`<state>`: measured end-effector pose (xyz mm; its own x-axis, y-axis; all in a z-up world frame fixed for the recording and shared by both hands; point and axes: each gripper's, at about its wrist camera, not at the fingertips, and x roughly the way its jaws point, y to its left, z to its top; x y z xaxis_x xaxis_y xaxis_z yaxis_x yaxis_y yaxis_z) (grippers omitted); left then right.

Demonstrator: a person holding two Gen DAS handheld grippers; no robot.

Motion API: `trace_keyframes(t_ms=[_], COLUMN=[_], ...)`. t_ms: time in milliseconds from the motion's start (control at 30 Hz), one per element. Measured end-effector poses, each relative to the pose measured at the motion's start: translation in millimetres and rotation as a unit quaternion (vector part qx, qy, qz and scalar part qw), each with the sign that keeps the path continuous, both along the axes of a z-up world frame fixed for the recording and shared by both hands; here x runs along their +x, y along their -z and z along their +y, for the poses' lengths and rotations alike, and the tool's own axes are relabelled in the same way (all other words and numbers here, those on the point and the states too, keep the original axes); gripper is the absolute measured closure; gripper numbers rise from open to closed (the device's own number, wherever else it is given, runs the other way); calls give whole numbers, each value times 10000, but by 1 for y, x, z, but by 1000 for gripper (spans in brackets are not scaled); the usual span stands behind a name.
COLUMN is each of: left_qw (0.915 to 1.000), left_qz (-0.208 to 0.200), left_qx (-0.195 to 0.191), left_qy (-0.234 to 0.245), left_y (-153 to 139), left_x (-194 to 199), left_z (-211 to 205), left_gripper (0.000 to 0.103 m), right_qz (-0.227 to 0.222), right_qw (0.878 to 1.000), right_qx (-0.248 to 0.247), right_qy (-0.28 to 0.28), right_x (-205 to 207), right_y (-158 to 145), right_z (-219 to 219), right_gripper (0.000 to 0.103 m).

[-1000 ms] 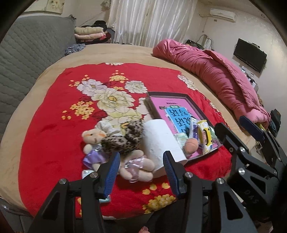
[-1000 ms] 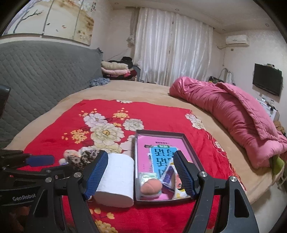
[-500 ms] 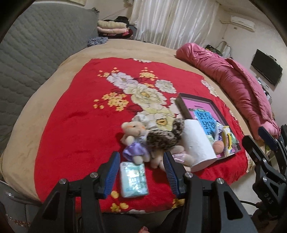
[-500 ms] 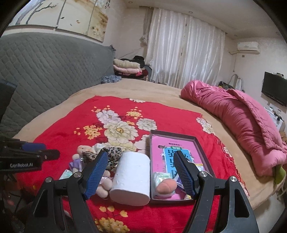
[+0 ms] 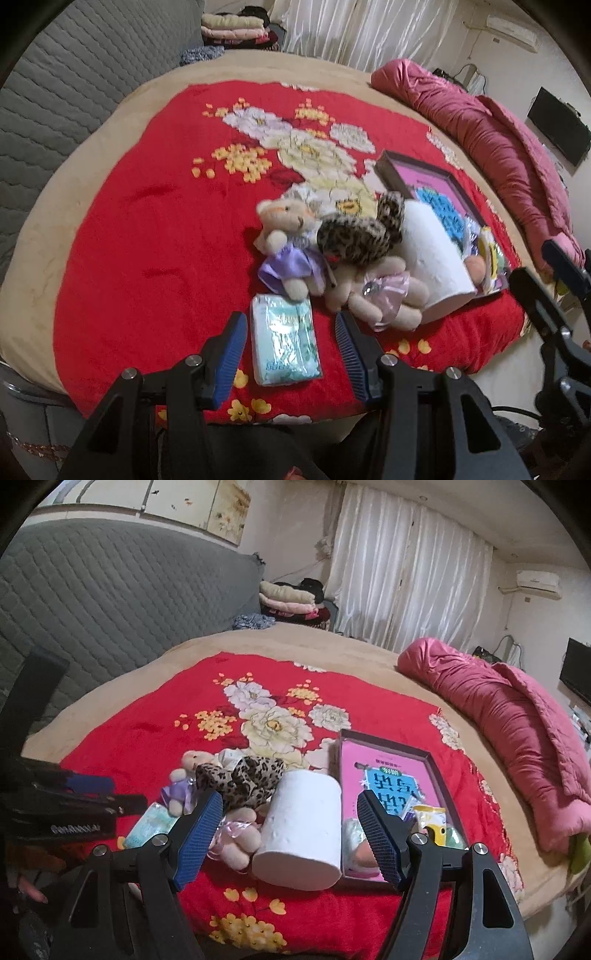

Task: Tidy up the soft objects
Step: 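Grasp the green floral tissue pack with the left tool while the right tool grasps the leopard scrunchie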

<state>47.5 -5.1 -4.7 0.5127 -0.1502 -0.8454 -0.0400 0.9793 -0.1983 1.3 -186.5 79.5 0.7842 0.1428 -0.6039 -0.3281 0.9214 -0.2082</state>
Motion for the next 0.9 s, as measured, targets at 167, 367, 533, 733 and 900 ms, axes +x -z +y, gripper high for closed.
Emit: trace_keyframes(t_ms=[167,367,533,733,900], left_qw=[9993,9966,9959,9959,9962], left_qz=[366,705,741,870,865], left_qx=[90,408,520,231,52], left_qy=[61,151,86,-84,-64], left_y=[25,53,60,71,74], left_x=[8,19,27,35,36], left_z=[-9,-24,-23,-9,-5], left_gripper=[53,53,53,51,51], right_qz=[97,311,431,629,639], right_qw=[10000,9995,9990,9973,9968], right_qx=[1,-25,-67,-221,-259], right_qy=[-7,-35,-121,-315,-414], right_x=[6,14,20,25,38], right_y=[9,25,37,52,57], right_z=[0,1,3,11,20], right_gripper=[26,26,26,26,26])
